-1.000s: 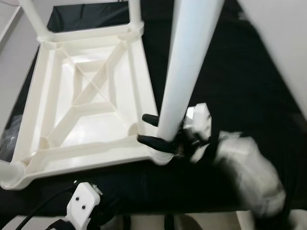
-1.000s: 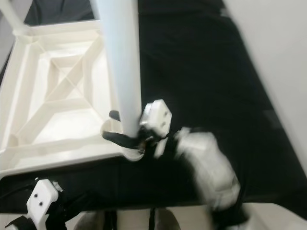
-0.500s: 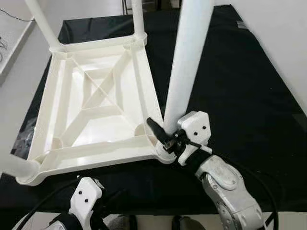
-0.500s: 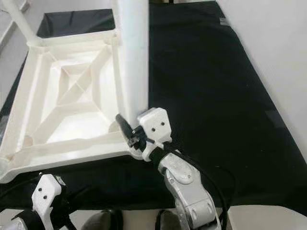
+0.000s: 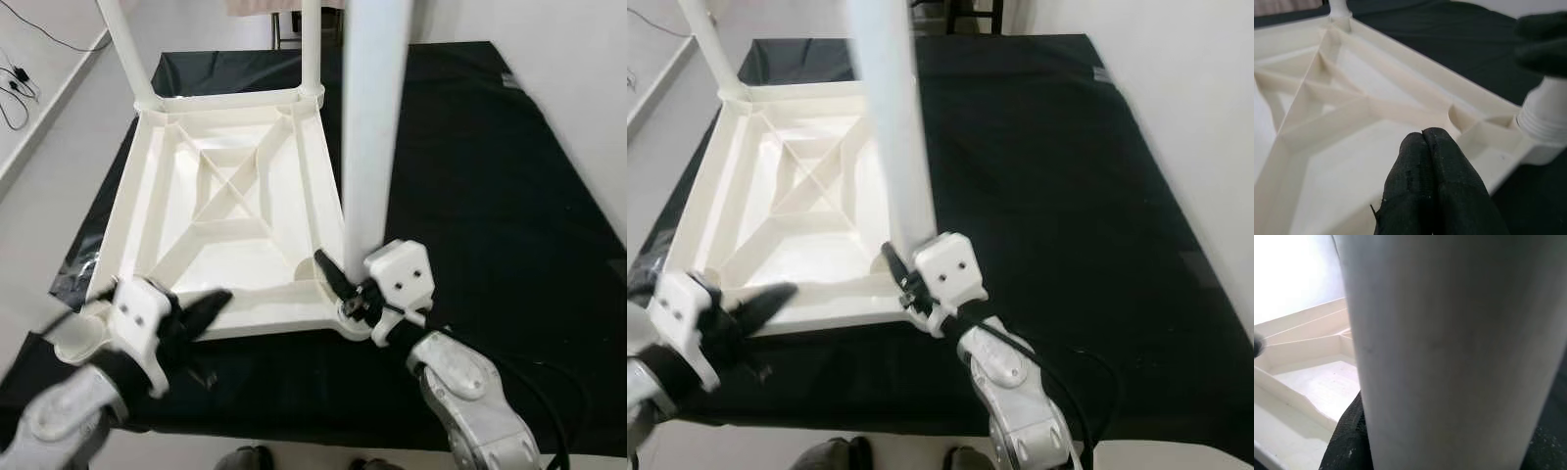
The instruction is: Building children table
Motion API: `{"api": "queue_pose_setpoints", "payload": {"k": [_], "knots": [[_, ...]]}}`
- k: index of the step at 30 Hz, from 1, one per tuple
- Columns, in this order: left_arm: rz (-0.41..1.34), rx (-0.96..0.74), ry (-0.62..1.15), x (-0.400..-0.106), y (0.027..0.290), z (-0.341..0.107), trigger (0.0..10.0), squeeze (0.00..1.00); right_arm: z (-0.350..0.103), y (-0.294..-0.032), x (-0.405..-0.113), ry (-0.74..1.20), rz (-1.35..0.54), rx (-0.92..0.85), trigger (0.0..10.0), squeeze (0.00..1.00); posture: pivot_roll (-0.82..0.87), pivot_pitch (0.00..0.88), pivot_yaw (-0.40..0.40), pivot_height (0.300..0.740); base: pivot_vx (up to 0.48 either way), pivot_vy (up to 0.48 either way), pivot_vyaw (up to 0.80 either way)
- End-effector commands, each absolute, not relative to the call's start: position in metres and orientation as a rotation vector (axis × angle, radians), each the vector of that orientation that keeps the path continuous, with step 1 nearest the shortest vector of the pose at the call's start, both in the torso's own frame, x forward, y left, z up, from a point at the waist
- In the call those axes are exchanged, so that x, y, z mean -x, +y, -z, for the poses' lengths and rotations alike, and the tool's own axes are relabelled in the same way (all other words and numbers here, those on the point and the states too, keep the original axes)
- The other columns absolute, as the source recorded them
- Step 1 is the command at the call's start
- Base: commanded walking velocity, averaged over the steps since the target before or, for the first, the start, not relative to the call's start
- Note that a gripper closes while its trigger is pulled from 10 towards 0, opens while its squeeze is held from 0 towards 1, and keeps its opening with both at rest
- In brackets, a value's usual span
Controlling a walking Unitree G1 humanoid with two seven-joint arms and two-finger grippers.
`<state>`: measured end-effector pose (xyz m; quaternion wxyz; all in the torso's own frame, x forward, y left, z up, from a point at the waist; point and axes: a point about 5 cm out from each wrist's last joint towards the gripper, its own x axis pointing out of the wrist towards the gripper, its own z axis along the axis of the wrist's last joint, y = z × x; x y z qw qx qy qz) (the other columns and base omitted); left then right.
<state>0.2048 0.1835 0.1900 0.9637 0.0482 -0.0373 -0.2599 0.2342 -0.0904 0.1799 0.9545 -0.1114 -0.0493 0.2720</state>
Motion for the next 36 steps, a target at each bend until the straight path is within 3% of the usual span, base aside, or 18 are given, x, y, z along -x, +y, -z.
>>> {"api": "queue_pose_setpoints", "payload": {"k": [1,12,19,20,21,22,25,27,36], "knots": [[0.544,-0.079,-0.063,-0.209,0.183,-0.192,10.0,0.00,-0.123,-0.096,-0.230,0.194,-0.562,0.228,10.0,0.00,0.08,0.197,0.042,0.740,0.000,0.000,0.00],[0.599,0.005,-0.161,-0.233,0.178,-0.221,10.0,0.00,-0.117,-0.099,-0.235,0.232,-0.500,0.155,10.0,0.00,0.07,0.185,0.049,0.740,0.000,0.000,0.00],[0.720,0.103,-0.241,-0.245,0.172,-0.251,10.0,0.00,-0.113,-0.102,-0.237,0.233,-0.491,0.114,10.0,0.00,0.06,0.168,0.048,0.740,0.000,0.000,0.00],[0.813,0.138,-0.253,-0.247,0.168,-0.260,10.0,0.74,-0.112,-0.102,-0.237,0.234,-0.498,0.118,10.0,0.00,0.05,0.164,0.049,0.740,0.000,0.000,0.00],[0.813,0.138,-0.253,-0.247,0.168,-0.260,10.0,0.74,-0.112,-0.102,-0.237,0.234,-0.498,0.118,10.0,0.00,0.05,0.164,0.049,0.740,0.000,0.000,0.00],[0.841,0.148,-0.253,-0.247,0.167,-0.263,10.0,1.00,-0.111,-0.101,-0.238,0.235,-0.500,0.118,10.0,0.00,0.05,0.164,0.049,0.740,0.000,0.000,0.00],[0.894,0.163,-0.250,-0.247,0.165,-0.265,10.0,1.00,-0.111,-0.101,-0.238,0.236,-0.503,0.119,10.0,0.00,0.06,0.162,0.047,0.740,0.000,0.000,0.00],[1.053,0.185,-0.246,-0.250,0.157,-0.277,10.0,1.00,-0.110,-0.099,-0.240,0.237,-0.513,0.126,10.0,0.00,0.06,0.159,0.046,0.740,0.000,0.000,0.00],[1.205,0.156,-0.248,-0.278,0.145,-0.296,10.0,1.00,-0.109,-0.096,-0.243,0.233,-0.528,0.136,10.0,0.00,0.05,0.148,0.050,0.740,0.000,0.000,0.00]]}}
